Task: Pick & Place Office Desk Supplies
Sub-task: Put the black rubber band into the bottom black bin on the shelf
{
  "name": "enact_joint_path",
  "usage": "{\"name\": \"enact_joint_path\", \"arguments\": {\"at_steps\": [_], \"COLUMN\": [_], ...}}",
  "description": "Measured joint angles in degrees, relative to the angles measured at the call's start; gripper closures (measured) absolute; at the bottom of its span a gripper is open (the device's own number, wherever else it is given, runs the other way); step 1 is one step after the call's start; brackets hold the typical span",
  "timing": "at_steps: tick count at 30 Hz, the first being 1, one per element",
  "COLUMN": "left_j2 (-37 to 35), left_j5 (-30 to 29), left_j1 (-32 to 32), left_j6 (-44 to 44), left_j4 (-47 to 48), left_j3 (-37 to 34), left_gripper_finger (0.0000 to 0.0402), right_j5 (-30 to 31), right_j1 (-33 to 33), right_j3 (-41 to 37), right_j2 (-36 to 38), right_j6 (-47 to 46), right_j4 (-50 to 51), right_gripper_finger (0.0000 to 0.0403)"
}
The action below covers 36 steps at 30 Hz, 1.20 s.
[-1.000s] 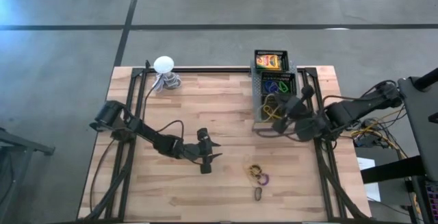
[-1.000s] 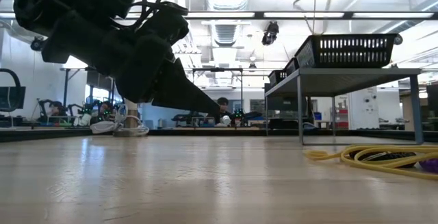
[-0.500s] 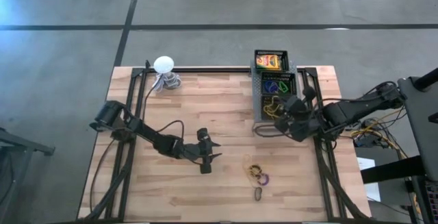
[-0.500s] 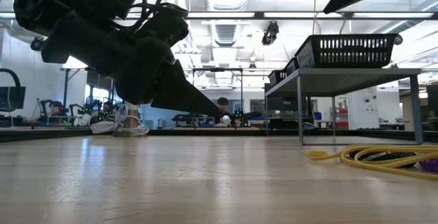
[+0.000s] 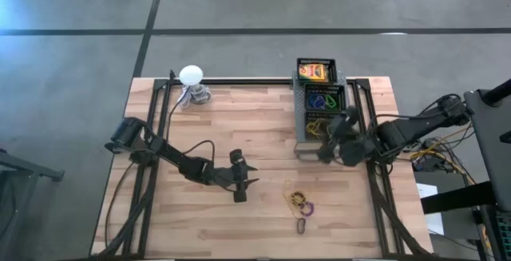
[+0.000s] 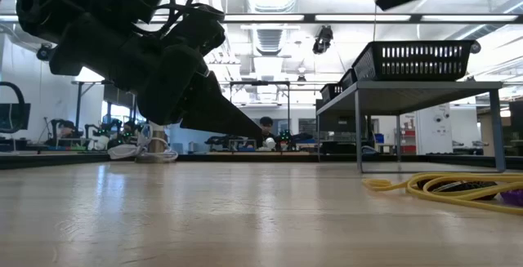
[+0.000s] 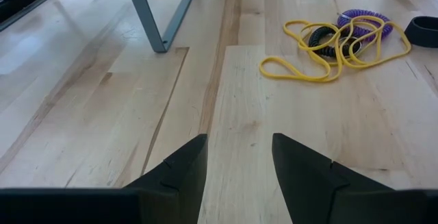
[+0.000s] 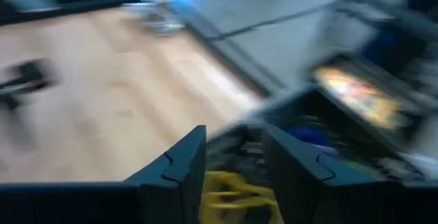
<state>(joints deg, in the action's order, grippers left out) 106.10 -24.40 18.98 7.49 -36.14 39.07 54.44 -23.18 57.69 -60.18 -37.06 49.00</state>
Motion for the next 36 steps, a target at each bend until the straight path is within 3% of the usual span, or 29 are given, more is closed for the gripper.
{"name": "enact_joint_path", "arguments": {"at_steps": [7,17,24,28,30,36], "left_j2": [0.0,0.0,0.0,0.0,0.0,0.0], "left_j5": [0.0,0.0,0.0,0.0,0.0,0.0], "left_j1": [0.0,0.0,0.0,0.0,0.0,-0.1], "left_j6": [0.0,0.1,0.4,0.4,0.4,0.4], "left_j4": [0.0,0.0,0.0,0.0,0.0,0.0], "left_j3": [0.0,0.0,0.0,0.0,0.0,0.0], "left_gripper_finger": [0.0233,0.0233,0.0233,0.0233,0.0233,0.0233], "right_j5": [-16.0,-31.9,-49.8,-60.5,-63.2,-61.6], "right_j1": [-6.5,-13.4,-12.6,-11.4,-11.3,-11.8], "right_j3": [0.0,-0.2,-0.2,0.9,1.7,1.9], "right_j2": [-8.1,-26.3,-36.0,-38.7,-39.4,-39.5], "right_j6": [7.4,-3.1,-4.9,-3.8,-1.5,11.7], "right_j4": [-15.2,-17.2,-31.0,-33.2,-33.0,-31.9], "right_gripper_finger": [0.0265,0.0274,0.0229,0.0198,0.019,0.0197]}}
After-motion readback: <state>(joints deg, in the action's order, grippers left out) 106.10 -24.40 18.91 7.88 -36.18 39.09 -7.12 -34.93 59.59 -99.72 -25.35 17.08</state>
